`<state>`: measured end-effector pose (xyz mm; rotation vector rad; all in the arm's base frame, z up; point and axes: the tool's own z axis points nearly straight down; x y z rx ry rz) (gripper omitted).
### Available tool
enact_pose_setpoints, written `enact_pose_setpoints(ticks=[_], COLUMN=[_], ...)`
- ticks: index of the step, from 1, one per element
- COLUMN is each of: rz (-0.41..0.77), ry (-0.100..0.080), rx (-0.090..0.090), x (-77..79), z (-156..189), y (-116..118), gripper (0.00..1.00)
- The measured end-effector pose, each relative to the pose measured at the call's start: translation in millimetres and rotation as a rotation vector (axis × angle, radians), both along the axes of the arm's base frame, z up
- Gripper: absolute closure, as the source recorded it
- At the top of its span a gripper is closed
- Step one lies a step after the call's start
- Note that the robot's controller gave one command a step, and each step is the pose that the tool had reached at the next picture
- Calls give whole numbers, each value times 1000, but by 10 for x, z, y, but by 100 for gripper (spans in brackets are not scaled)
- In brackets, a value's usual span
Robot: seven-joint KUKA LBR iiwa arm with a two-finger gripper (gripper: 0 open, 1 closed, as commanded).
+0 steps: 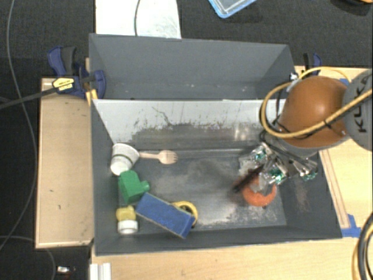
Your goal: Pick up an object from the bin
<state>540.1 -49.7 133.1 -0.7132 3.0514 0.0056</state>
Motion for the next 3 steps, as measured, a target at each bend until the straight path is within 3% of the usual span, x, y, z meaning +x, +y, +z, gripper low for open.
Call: enact_pose_setpoints(ticks=[1,2,3], rz=[-8,-61,-62], ry=[0,-7,-5], rx=[1,0,1], x=[-44,-59,-64], z=[610,1113,1104], y=[38,-84,-80], gripper=[100,0,0])
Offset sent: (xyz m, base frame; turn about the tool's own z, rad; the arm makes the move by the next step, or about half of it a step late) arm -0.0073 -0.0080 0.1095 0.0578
